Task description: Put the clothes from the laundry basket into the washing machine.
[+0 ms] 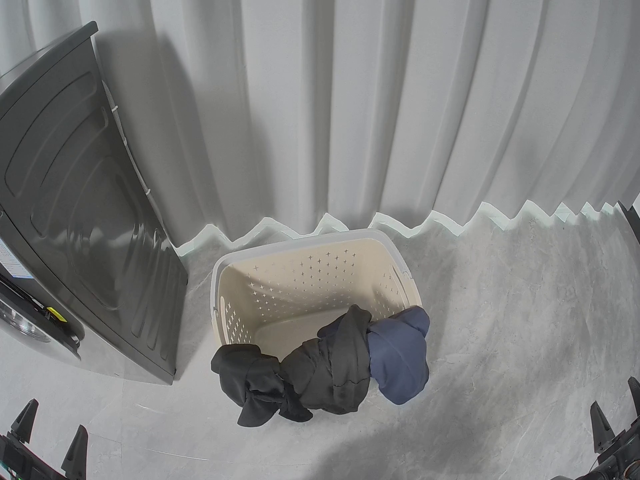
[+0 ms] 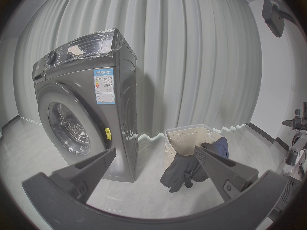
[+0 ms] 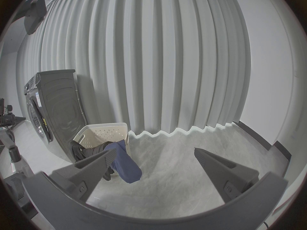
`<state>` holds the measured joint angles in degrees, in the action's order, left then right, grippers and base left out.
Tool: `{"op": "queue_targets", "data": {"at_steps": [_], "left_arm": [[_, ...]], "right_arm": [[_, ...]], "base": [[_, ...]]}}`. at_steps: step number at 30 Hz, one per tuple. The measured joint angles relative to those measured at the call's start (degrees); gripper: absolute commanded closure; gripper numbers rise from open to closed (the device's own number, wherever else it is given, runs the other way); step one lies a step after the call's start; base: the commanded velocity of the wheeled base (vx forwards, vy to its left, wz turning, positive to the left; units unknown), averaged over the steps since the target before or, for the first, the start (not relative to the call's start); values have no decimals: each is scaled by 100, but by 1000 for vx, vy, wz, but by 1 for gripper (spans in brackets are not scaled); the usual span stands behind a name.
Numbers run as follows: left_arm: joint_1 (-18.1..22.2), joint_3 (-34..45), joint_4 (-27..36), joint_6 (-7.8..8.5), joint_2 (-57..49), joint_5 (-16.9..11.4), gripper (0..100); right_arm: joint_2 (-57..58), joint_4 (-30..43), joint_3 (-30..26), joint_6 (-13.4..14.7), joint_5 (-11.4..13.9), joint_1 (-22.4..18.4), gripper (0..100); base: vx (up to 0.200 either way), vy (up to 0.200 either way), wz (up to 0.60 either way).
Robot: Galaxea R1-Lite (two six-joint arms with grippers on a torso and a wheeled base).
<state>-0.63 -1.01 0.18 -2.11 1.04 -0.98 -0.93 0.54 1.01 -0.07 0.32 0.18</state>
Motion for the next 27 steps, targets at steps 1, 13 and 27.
{"op": "queue_targets", "data": {"at_steps": [1, 13, 27], "left_arm": [[0, 0, -2, 0, 0, 0, 0], [1, 0, 0, 20, 0, 2, 0], [1, 0, 0, 6, 0, 0, 0]], "right_arm": [[0, 0, 0, 0, 1, -5, 0], [0, 0, 0, 0, 0, -2, 0], [0, 0, 0, 0, 0, -2, 0]], "base": [[0, 0, 0], [-83, 0, 0], [-14, 14, 0]]}}
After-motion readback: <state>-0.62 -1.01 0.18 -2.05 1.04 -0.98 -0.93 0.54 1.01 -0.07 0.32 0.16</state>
